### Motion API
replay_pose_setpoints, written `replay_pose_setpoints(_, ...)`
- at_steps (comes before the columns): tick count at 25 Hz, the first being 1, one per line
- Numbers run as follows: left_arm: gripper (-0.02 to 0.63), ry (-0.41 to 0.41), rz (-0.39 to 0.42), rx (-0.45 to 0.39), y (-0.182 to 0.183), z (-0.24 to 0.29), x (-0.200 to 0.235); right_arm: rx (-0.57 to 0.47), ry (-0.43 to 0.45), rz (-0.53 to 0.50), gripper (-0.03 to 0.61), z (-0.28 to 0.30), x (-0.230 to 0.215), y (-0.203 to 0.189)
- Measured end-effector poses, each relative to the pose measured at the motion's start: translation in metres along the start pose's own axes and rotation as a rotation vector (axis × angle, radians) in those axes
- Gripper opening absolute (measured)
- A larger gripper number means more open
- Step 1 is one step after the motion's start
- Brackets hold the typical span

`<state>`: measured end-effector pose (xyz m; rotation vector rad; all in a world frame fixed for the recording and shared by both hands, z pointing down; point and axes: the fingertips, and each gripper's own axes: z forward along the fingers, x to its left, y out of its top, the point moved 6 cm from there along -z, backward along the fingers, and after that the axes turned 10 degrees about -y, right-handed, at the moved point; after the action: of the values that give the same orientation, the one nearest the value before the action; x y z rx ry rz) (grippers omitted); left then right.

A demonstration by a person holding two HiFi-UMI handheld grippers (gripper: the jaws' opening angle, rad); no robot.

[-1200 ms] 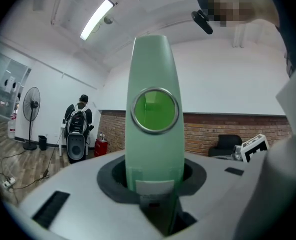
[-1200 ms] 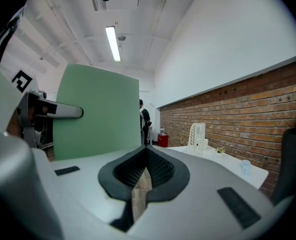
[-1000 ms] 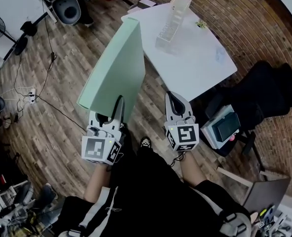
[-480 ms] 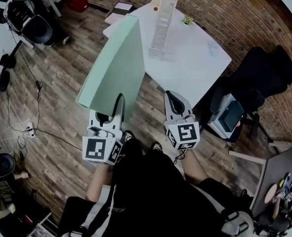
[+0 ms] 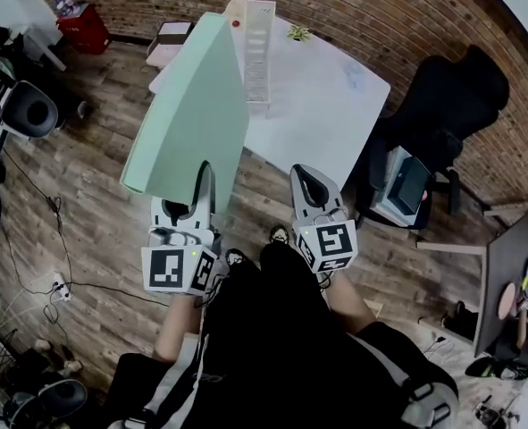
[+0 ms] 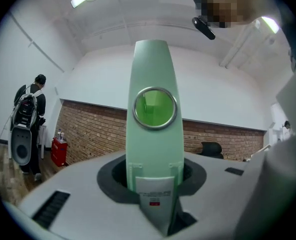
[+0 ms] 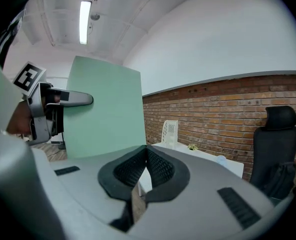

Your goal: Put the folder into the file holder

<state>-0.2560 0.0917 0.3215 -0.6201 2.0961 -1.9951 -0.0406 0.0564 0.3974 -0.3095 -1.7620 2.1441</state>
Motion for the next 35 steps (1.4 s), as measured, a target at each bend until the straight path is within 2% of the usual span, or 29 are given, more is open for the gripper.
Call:
replay_pose_setpoints(5, 0.132, -0.012, 0.010, -0.018, 0.005, 0.045, 0.000, -0.020, -0.019, 0.012, 0.008, 0.025, -0.033, 0.007)
replay_pose_setpoints(14, 0.132, 0.059, 0.047, -0.046, 0.008, 0.130, 0.004, -0.069, 0.027, 0.008, 0.008, 0.100, -0.101, 0.033)
replay_pose_setpoints(20, 0.132, 0.121, 0.040, -0.046, -0.004, 0.180, 0.003, -0.056, 0.060, 0.025, 0.008, 0.130, -0.138, 0.026)
replay_pose_setpoints(24, 0.132, 0.183, 0.009, -0.094, -0.016, 0.210, 0.004, -0.035, 0.078, 0.026, 0.008, 0.145, -0.162, 0.017)
replay_pose_setpoints(35, 0.132, 0.226, 0.067, -0.060, -0.037, 0.267, 0.011, -0.019, 0.085, 0.050, 0.008, 0.168, -0.200, 0.012)
